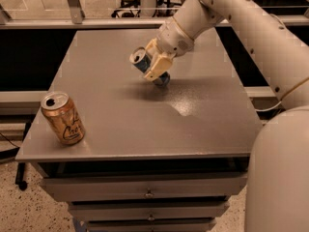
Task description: Knock redbull can over
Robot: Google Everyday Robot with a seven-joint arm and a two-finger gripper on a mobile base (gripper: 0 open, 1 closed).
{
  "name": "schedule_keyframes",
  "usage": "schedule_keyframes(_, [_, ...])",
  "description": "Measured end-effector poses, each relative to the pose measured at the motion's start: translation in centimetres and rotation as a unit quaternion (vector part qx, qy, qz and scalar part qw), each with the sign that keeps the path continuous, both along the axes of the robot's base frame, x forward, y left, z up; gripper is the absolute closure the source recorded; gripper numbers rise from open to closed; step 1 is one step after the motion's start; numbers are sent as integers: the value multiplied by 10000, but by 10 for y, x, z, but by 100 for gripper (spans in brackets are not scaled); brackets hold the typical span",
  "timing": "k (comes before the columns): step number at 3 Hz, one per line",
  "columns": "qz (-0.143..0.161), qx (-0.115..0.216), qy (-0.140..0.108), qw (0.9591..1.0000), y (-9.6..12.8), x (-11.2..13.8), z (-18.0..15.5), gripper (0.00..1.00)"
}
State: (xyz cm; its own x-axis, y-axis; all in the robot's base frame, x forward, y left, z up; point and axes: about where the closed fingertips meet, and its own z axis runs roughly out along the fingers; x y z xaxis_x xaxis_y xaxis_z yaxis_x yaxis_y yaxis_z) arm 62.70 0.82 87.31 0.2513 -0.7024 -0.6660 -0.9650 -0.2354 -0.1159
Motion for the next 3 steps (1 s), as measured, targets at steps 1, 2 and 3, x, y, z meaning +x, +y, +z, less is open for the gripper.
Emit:
schedule_keyframes(1, [394, -167, -14, 9991, 14, -8, -5, 27])
schedule_keyframes(2, [651, -248, -59, 9976, 25, -13, -8, 5])
schedule_keyframes(3, [836, -332, -112, 9959, 34, -15, -10, 0])
